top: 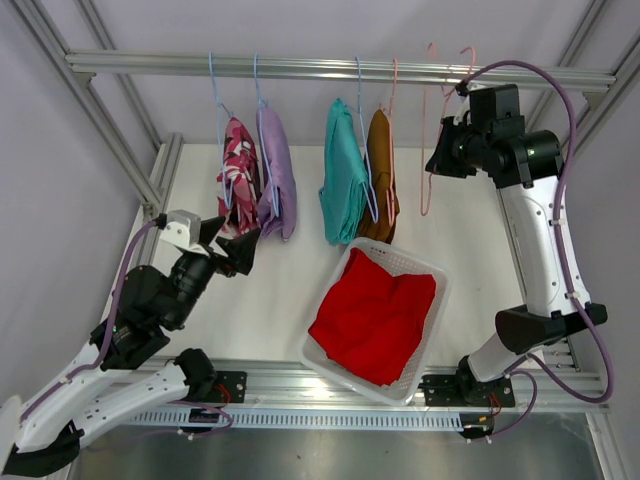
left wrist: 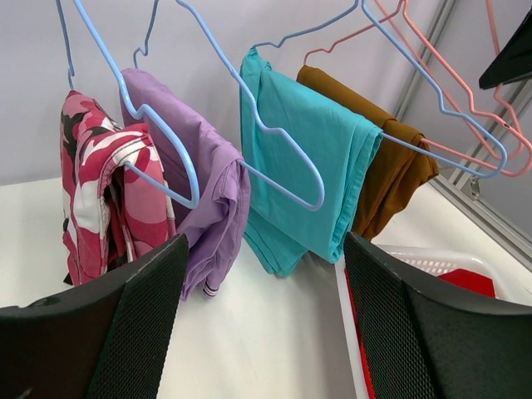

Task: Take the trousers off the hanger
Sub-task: Place the hanger at the clothesline.

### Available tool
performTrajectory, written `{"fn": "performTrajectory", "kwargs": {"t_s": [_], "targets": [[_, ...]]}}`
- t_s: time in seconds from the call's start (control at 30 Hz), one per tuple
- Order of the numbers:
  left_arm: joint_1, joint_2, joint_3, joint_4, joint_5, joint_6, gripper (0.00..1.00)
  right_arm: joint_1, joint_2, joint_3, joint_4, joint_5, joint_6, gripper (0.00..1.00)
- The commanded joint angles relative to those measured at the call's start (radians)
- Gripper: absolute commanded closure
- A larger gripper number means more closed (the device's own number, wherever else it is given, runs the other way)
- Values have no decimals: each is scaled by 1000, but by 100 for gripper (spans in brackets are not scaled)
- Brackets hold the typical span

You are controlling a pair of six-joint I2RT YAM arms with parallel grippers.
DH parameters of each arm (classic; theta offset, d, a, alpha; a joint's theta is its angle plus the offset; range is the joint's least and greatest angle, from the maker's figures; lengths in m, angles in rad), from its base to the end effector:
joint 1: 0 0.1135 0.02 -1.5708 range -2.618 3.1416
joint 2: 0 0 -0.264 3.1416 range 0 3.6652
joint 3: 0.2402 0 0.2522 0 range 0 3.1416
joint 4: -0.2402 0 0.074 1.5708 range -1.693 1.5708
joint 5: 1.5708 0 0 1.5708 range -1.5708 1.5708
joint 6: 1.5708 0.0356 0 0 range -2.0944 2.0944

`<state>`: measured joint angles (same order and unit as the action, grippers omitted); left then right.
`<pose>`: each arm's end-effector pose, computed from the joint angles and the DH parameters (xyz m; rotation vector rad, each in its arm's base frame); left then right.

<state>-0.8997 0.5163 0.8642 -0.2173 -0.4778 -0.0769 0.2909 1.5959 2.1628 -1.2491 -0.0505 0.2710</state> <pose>0.0781 -0.0720 0.3975 0.2061 1.4563 -0.4531 0.2735 0.0838 0.4905 -0.0500 2.2761 0.3557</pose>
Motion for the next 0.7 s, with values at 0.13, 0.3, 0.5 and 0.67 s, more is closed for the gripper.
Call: {"fn": "performTrajectory", "kwargs": {"t_s": [0.13,0.3,0.5,0.67], "targets": [[7,1,-5,30,-5,6,19,-53,32,80,46,-81,-21,100],[7,-6,-2,30,-7,8,19,-58,67,78,47,-101,-23,100],[7,-9,-4,29,-2,9,18,-58,91,65,48,-107,-27,100],[7,-10,-4,30,1,9,18,-58,95,60,50,-114,-27,100]]}}
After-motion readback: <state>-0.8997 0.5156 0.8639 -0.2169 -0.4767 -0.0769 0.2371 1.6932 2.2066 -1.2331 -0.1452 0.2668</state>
